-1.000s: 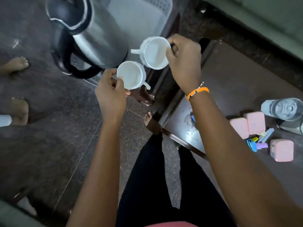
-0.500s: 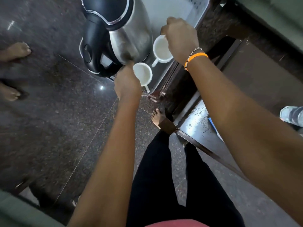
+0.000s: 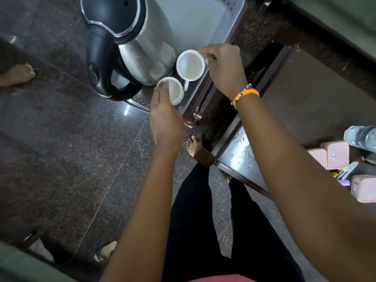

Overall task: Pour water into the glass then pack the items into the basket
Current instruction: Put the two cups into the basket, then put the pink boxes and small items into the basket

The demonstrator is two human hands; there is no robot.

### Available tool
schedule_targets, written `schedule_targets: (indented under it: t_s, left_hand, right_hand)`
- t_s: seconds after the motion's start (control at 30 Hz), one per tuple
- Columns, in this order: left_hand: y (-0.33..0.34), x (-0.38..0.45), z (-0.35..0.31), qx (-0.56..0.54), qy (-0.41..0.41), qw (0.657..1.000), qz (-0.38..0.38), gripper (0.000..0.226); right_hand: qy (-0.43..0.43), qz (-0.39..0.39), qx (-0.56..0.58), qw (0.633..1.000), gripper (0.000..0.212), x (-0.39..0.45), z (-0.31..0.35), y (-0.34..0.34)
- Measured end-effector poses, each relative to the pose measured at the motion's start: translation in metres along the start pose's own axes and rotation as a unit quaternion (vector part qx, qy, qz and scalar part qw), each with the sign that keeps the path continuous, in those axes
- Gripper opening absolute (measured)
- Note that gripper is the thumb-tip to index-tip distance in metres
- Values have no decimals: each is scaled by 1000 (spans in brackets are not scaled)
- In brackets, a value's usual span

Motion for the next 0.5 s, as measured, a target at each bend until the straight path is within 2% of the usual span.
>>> schedule_targets:
  t_s: [0.1, 0.17, 0.33, 0.5]
  left_hand:
    - [2, -22, -19, -62, 41, 997, -31, 41]
    - [11, -39, -32, -99, 65, 993, -4, 35]
    - [63, -97, -59, -111, 98, 978, 146, 28]
    - [127, -155, -81, -36, 127, 940, 316, 28]
  right_hand:
    - [51, -33, 88, 994, 30, -36, -16, -16]
    - [84, -43, 116, 989, 31, -65, -34, -27]
    - [177, -75, 104, 976, 26, -143, -106, -58]
    - [295, -135, 72, 943, 23, -218, -195, -91]
Point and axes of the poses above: each hand's wrist, its own x-axis towards the middle knuckle, its own y-axis out of the palm, z = x × y, the point moved 1 cm from there along x, towards the middle knuckle, and after that the axes turned 9 degrees about -z, right-handed, at the moved point
